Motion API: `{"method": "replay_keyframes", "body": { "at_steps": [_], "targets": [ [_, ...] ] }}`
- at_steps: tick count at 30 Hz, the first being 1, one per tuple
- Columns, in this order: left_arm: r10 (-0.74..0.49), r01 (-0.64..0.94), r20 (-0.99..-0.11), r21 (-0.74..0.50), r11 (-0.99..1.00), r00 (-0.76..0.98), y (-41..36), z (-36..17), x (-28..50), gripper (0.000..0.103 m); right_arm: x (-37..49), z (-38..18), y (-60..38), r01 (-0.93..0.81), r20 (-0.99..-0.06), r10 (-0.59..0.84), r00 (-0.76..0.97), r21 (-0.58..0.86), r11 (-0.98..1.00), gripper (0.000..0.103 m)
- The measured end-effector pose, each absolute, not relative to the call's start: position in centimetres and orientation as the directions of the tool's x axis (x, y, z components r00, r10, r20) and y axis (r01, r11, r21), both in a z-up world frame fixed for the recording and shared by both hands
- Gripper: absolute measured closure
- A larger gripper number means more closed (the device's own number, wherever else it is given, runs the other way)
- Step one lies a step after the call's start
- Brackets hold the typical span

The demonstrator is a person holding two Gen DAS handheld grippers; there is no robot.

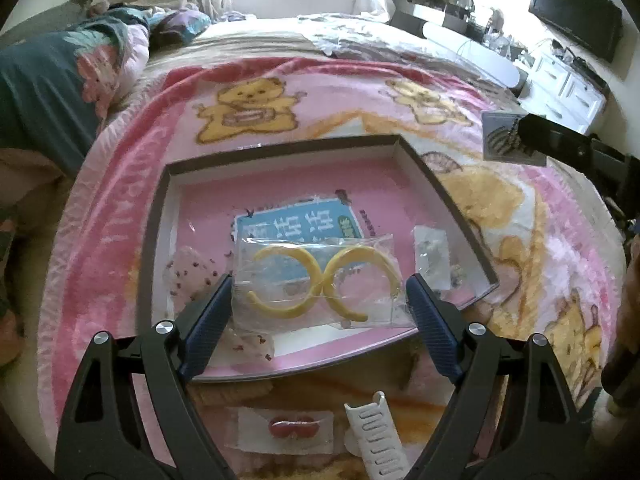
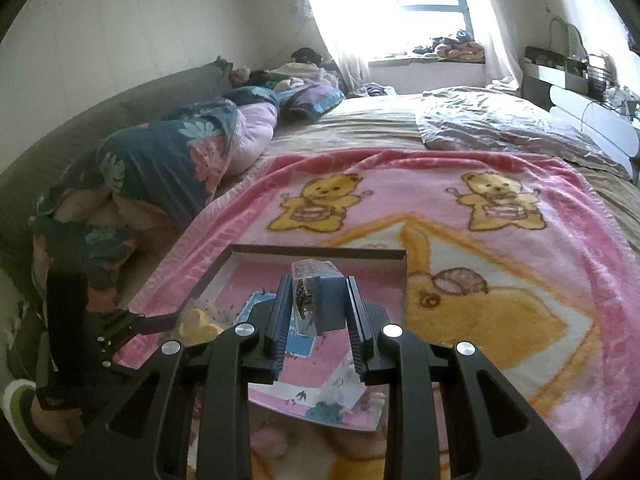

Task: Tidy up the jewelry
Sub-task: 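Release the bangle bag into the tray with the left tool while the right tool releases the blue box there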

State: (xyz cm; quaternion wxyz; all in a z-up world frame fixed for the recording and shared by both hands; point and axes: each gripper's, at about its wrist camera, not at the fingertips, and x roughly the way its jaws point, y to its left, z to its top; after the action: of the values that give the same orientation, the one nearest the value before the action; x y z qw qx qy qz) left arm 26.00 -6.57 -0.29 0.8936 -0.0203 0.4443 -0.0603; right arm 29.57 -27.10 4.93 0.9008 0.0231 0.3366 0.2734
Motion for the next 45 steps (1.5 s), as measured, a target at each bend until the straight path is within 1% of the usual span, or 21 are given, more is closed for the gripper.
{"method": "replay_keyframes", "body": {
  "at_steps": [9,19,38,40,42,45],
  "targets": [
    [-0.104,0.064,-0.821,-0.082,0.995,0.561,-6.4,-2.8,27.4,0.024,31.3,1.1,-26.9,-0.466,-0.649,0.501,0.573,0.245,0.850,0.078],
    [-0.088,0.038,-0.841,-0.080,0.996,0.533,-5.9,-4.7,28.1,0.024,32.6,-1.9,-26.1,-0.450,-0.692,0.487,0.533,0.255,0.856,0.078],
    [-0.091,-0.002,-0.847,-0.108,0.994,0.523,-4.9,-5.2,27.1,0.023,33.1,-4.4,-24.6,-0.470,-0.754,0.497,0.428,0.284,0.836,0.077],
    [-0.091,-0.010,-0.844,-0.114,0.993,0.528,-4.7,-4.9,26.8,0.021,33.2,-4.4,-24.7,-0.470,-0.755,0.500,0.423,0.289,0.834,0.077],
    [-0.092,-0.016,-0.841,-0.118,0.993,0.533,-4.5,-4.5,26.5,0.018,33.1,-4.2,-24.8,-0.467,-0.749,0.509,0.424,0.301,0.831,0.065],
    [-0.090,-0.019,-0.831,-0.120,0.993,0.549,-4.4,-3.7,25.9,0.018,33.1,-3.8,-25.1,-0.466,-0.741,0.521,0.424,0.315,0.827,0.062]
  ]
}}
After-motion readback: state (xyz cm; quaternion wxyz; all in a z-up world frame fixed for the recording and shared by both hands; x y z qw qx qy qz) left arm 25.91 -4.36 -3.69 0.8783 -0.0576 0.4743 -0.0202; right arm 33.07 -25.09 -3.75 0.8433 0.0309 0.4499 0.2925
